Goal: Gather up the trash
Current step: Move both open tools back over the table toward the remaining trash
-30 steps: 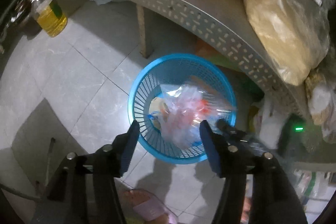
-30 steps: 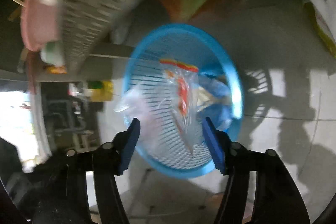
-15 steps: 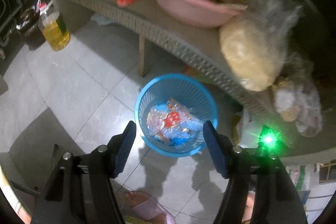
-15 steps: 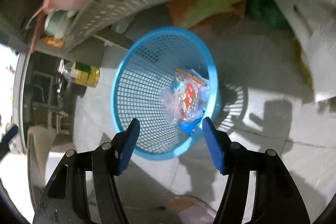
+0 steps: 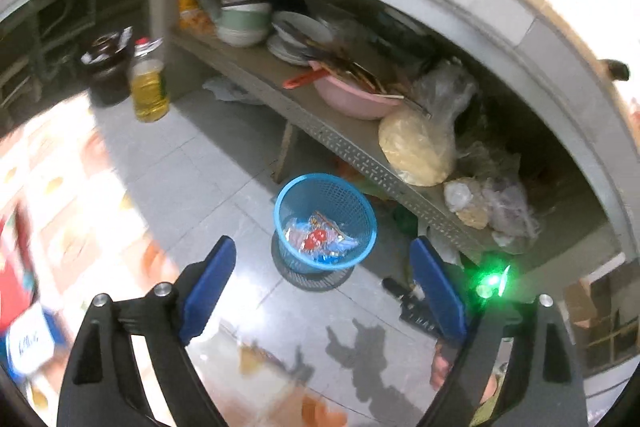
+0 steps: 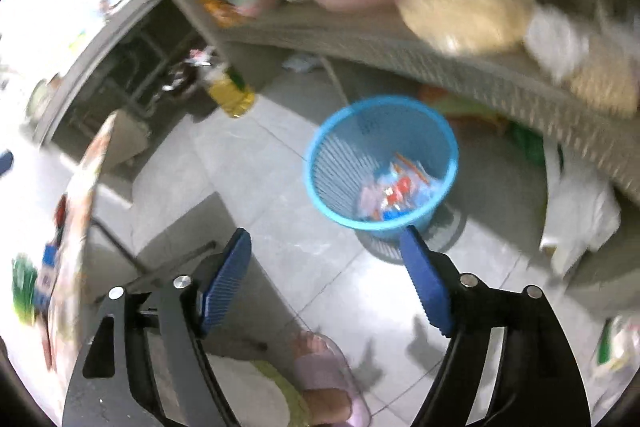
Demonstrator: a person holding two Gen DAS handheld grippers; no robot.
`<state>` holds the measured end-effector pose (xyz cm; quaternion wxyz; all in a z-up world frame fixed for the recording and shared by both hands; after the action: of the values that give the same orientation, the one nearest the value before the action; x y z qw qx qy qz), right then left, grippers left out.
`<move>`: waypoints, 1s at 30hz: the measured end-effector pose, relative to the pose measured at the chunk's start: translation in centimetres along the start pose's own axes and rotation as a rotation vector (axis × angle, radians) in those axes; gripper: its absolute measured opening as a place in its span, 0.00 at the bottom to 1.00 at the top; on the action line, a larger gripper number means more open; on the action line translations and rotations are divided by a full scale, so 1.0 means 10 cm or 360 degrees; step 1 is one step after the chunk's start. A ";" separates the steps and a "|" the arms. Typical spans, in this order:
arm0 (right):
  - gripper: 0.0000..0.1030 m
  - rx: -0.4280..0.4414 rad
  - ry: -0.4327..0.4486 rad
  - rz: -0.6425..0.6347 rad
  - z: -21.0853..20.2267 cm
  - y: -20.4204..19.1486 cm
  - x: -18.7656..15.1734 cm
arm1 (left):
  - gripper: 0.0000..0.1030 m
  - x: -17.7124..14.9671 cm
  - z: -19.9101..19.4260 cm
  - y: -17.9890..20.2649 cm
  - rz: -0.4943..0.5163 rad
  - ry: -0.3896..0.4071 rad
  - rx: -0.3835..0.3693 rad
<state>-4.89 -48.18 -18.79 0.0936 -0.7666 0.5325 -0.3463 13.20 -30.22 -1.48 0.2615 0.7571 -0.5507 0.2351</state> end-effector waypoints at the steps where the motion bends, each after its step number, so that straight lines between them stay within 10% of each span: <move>1: 0.76 0.0008 0.0023 -0.0044 -0.07 -0.08 0.00 | 0.87 -0.09 -0.11 -0.03 -0.0028 0.0017 0.0021; 12: 0.92 0.0120 0.0316 -0.0683 -0.84 -1.37 -0.27 | 0.95 -1.35 -1.06 -0.30 -0.0269 0.0115 0.0262; 30: 0.92 0.0160 0.0263 -0.1021 -0.98 -2.45 -0.96 | 0.95 -2.01 -1.66 -0.70 -0.0469 0.0362 0.0388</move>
<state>5.54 -27.30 -3.10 -0.0258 -0.8589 0.2522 -0.4450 13.09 -3.23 -2.91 0.2599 0.8240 -0.3685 0.3431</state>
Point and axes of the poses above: each gripper's, at about its wrist camera, not at the fingertips, and z roughly the way its jaws point, y to its right, x to its top, the point moved 4 cm from there along z, roughly the way its jaws point, and after that the axes turned 15 degrees about z, right-handed, at the moved point
